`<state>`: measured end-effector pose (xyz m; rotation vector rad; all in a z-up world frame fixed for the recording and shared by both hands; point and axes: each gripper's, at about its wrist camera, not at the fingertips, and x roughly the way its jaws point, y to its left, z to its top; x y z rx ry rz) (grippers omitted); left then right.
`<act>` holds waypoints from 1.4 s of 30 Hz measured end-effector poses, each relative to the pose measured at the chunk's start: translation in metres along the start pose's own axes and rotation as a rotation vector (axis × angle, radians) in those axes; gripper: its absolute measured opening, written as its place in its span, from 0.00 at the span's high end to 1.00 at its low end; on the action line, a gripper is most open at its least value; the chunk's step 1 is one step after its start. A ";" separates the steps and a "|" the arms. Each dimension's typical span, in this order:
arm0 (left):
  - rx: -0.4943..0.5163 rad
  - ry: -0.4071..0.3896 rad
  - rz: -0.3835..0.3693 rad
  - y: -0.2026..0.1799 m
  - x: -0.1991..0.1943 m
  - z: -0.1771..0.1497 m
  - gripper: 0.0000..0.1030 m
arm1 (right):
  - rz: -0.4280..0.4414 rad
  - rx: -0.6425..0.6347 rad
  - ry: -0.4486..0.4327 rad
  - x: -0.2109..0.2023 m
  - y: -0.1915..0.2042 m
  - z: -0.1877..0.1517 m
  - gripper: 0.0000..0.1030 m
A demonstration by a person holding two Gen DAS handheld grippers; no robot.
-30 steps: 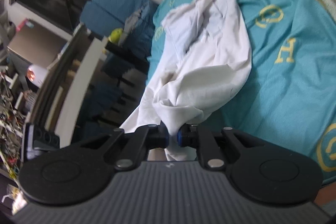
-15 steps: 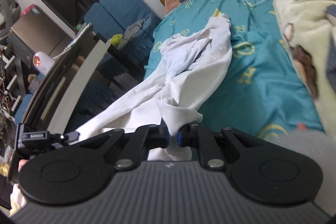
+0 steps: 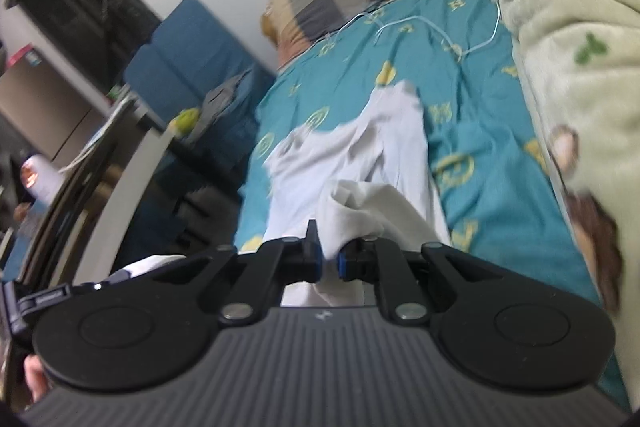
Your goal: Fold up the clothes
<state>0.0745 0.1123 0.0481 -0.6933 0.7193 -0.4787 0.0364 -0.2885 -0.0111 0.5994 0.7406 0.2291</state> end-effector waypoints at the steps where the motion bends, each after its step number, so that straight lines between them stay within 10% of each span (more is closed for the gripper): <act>1: 0.007 -0.011 0.019 0.002 0.017 0.007 0.97 | -0.018 0.003 0.001 0.016 -0.002 0.008 0.89; 18: 0.082 0.137 0.320 0.112 0.215 0.029 0.97 | -0.197 -0.072 0.189 0.208 -0.065 0.029 0.89; 22: 0.085 0.150 0.324 0.112 0.215 0.028 0.89 | -0.193 -0.040 0.183 0.209 -0.067 0.030 0.88; 27: 0.102 0.124 0.313 0.095 0.189 0.023 0.46 | -0.175 -0.012 0.156 0.192 -0.063 0.033 0.78; 31: 0.075 0.090 0.276 0.081 0.153 0.013 0.34 | -0.156 0.029 0.088 0.160 -0.058 0.032 0.37; 42: -0.075 0.105 0.232 0.066 0.085 -0.046 0.23 | -0.142 0.119 0.053 0.095 -0.036 -0.026 0.36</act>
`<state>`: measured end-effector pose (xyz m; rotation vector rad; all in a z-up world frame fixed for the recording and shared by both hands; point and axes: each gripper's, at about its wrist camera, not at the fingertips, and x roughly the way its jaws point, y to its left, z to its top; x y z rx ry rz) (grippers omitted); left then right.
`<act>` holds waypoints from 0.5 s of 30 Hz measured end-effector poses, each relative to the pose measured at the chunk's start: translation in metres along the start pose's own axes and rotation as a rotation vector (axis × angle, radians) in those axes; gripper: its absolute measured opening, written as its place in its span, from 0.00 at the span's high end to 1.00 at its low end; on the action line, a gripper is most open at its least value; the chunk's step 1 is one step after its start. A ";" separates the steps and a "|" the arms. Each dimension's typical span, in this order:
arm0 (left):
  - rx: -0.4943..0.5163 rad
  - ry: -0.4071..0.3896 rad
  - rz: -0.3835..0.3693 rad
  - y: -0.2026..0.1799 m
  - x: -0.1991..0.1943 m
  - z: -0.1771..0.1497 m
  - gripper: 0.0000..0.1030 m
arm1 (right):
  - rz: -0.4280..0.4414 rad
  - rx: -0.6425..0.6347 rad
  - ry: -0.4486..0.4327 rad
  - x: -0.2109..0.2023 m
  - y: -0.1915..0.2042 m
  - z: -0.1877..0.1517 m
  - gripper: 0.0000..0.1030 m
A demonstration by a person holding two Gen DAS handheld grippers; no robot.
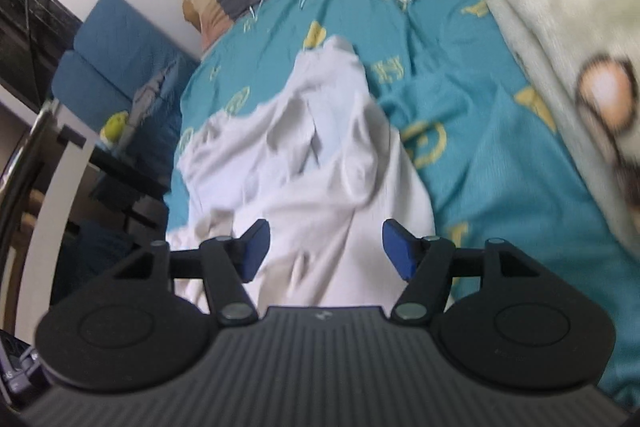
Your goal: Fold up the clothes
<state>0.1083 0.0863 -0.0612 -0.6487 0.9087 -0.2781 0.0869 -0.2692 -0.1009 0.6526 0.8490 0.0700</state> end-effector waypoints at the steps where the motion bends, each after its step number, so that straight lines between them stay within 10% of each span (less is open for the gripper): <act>1: -0.011 0.013 0.000 0.002 -0.001 -0.005 0.23 | -0.005 -0.002 -0.004 -0.003 0.001 -0.005 0.36; 15: -0.217 0.114 0.023 0.037 0.033 -0.020 0.23 | 0.013 -0.007 0.003 -0.007 0.005 -0.021 0.36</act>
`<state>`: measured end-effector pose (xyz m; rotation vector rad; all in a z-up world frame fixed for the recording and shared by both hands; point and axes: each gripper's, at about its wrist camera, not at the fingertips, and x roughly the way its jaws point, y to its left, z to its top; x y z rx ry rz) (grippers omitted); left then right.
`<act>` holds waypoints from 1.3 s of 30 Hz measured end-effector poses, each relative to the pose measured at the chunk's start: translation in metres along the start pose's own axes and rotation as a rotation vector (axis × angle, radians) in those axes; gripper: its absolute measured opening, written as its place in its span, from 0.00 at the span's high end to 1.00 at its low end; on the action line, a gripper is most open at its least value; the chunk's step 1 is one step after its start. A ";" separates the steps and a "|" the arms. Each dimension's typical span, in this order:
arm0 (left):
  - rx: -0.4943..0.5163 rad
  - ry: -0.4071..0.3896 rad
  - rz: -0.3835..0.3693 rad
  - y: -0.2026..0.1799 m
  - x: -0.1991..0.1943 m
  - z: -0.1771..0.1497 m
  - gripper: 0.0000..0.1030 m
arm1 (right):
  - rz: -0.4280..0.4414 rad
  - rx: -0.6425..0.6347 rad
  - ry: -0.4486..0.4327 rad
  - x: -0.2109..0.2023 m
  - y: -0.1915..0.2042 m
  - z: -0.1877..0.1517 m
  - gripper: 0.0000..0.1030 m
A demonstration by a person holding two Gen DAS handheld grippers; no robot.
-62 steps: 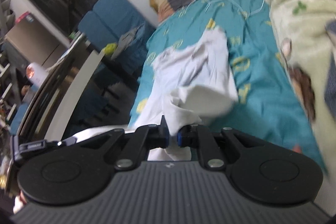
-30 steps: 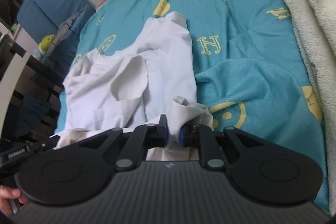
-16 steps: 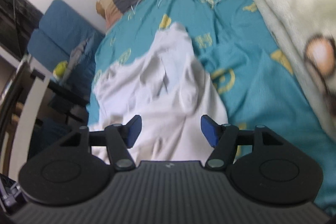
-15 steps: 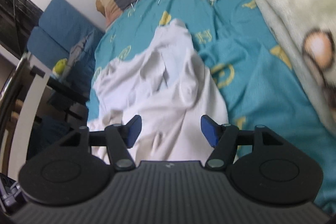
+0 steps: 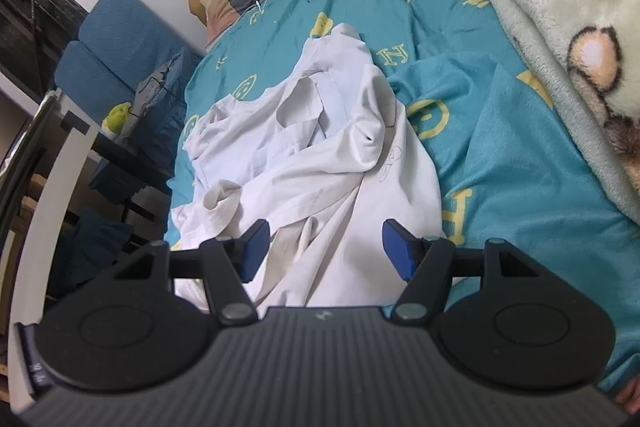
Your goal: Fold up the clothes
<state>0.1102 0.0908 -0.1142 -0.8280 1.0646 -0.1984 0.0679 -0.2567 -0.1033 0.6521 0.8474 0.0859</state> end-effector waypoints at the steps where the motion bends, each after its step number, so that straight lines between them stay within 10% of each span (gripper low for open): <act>1: -0.022 0.000 -0.007 0.003 0.002 0.001 0.23 | 0.007 0.010 0.003 0.000 -0.001 0.000 0.36; 13: -0.209 -0.042 -0.081 0.027 0.008 0.004 0.24 | 0.161 0.480 0.168 0.023 -0.050 -0.022 0.37; 29: 0.013 -0.052 -0.186 -0.019 0.008 0.008 0.26 | 0.000 0.499 0.160 0.038 -0.055 -0.034 0.42; 39: -0.017 0.108 -0.085 -0.055 0.064 0.016 0.39 | -0.006 0.512 0.146 0.036 -0.066 -0.030 0.42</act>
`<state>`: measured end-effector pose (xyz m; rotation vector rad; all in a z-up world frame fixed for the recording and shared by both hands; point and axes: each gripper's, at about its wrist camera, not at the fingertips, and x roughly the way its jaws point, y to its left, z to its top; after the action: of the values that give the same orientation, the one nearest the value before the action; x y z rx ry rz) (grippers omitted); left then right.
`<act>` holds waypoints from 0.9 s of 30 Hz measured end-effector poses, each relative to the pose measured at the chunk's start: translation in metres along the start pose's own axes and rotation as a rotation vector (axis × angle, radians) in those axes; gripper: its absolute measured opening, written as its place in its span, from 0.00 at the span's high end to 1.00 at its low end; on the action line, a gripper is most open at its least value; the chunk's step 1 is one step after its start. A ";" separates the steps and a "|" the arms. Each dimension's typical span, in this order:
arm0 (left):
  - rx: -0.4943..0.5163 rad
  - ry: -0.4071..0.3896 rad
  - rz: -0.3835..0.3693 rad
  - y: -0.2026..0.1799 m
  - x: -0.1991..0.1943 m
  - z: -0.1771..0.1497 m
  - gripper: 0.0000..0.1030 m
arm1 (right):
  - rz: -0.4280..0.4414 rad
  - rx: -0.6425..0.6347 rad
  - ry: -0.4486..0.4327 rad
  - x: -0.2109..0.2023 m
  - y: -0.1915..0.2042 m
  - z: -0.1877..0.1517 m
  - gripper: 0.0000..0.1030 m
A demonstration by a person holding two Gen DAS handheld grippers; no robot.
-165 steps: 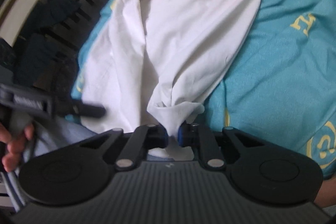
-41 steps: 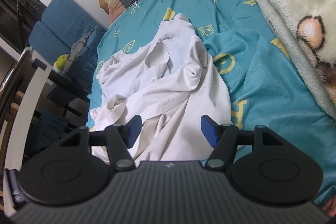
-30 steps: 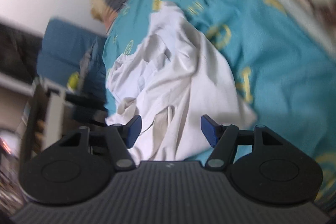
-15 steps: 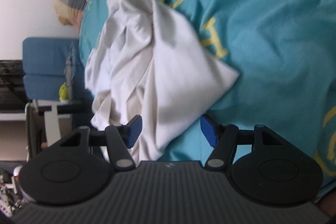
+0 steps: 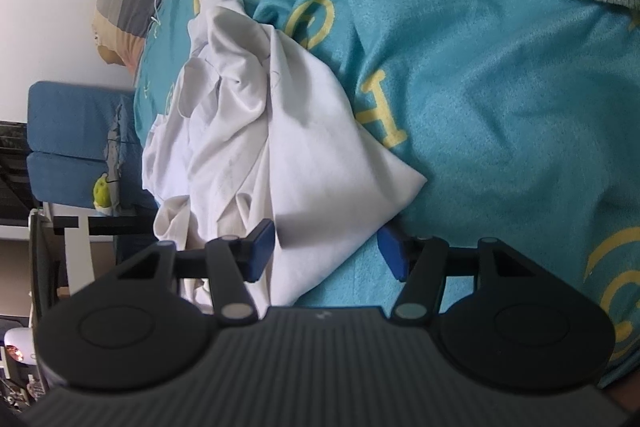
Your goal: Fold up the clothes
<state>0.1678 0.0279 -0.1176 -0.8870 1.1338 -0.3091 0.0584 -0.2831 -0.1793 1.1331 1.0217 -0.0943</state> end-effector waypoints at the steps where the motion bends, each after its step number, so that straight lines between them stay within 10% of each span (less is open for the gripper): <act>1: -0.003 0.016 0.018 0.000 0.007 0.001 0.51 | 0.000 0.002 0.000 0.000 0.000 0.000 0.42; 4: 0.001 0.029 0.031 -0.007 0.018 0.005 0.99 | 0.005 0.009 -0.002 -0.002 -0.001 0.000 0.42; 15: 0.100 -0.159 -0.037 -0.071 -0.005 0.063 1.00 | 0.000 0.017 -0.024 0.002 0.000 0.005 0.42; 27: 0.108 -0.251 0.218 -0.027 0.072 0.126 1.00 | 0.017 0.022 -0.032 0.007 -0.003 0.011 0.42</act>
<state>0.3147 0.0222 -0.1270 -0.6782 0.9608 -0.0759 0.0676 -0.2900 -0.1859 1.1566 0.9846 -0.1092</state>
